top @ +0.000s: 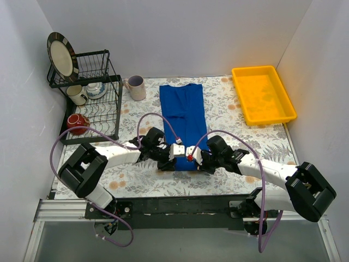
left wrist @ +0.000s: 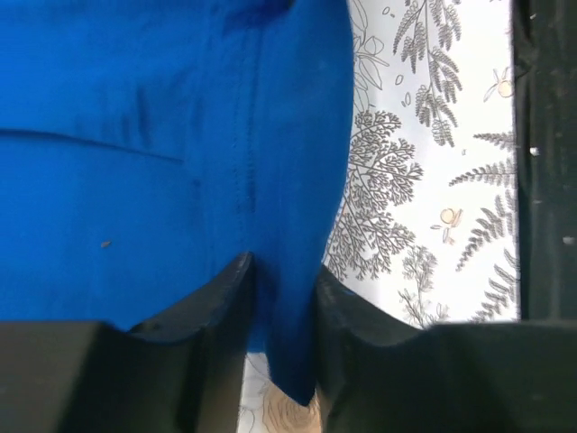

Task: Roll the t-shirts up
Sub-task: Roll the T-shirt to the center of the board.

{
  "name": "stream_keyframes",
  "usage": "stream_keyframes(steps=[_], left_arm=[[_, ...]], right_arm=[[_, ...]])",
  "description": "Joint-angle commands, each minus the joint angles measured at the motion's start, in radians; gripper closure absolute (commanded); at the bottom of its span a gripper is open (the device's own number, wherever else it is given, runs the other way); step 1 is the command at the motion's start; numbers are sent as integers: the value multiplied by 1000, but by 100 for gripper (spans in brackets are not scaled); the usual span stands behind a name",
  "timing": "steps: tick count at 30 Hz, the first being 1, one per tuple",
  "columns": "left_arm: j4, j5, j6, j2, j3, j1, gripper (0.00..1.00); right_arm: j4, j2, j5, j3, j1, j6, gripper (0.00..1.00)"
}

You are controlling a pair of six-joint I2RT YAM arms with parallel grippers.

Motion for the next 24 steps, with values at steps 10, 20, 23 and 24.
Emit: stream_keyframes(steps=[10, 20, 23, 24], left_arm=[[-643, 300, 142, 101, 239, 147, 91], [-921, 388, 243, 385, 474, 237, 100], [-967, 380, 269, 447, 543, 268, 100], [-990, 380, 286, 460, 560, 272, 100]], right_arm=[[-426, 62, -302, 230, -154, -209, 99], [-591, 272, -435, 416, -274, -346, 99], [-771, 410, -490, 528, -309, -470, 99], [-830, 470, -501, 572, -326, -523, 99]])
